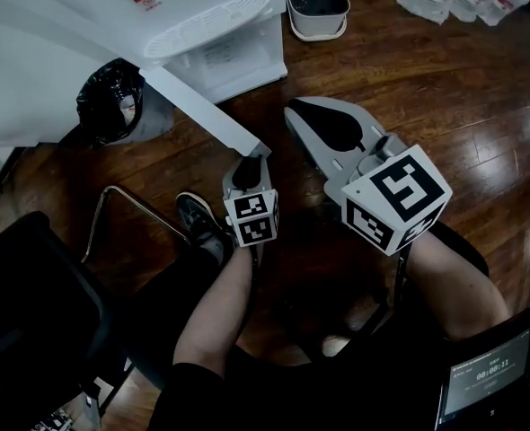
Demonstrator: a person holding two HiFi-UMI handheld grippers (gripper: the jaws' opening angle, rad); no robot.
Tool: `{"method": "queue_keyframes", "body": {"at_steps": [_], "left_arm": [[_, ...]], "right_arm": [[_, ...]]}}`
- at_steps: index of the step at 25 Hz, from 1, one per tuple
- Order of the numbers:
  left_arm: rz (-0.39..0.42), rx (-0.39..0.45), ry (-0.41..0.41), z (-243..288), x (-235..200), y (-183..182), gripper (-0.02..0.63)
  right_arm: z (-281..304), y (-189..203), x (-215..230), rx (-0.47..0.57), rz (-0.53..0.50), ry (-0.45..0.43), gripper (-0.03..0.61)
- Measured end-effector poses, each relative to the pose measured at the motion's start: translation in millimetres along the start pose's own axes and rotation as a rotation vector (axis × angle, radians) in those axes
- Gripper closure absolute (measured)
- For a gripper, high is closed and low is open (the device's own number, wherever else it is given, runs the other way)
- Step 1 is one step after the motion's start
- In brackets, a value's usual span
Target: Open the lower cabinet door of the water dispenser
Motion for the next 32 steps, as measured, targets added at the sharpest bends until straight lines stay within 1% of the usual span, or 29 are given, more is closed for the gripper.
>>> {"method": "queue_keyframes", "body": {"at_steps": [3,8,16,22,32], "left_arm": [[0.025,0.004,0.023,7.8,7.7,-6.9,0.485],[0.050,0.005,0.056,22.6,17.2,-17.7,0.485],[0.065,0.004,0.085,45.6,29.0,-35.9,0.486],[0.089,0.022,0.117,73.7,38.9,-56.5,0.494],[0.083,0.048,0.140,120.6,46.4,-89.7,0.494]], "right_arm": [[-0.3,-2.4,5.3,0.000,0.013,0.007,0.566],[1.6,-6.9,16.9,0.009,0.073,0.027,0.569],[6.5,-10.5,33.9,0.013,0.074,0.052,0.569],[11.7,-18.1,55.4,0.025,0.085,0.083,0.571],[19.9,-26.7,84.9,0.039,0.117,0.112,0.571]]}}
Point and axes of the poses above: the fingertips, and each gripper's own axes: z forward along the fingers, x to its right, y out of its underside, the point moved 7 cm from there along -z, backward along the fingers
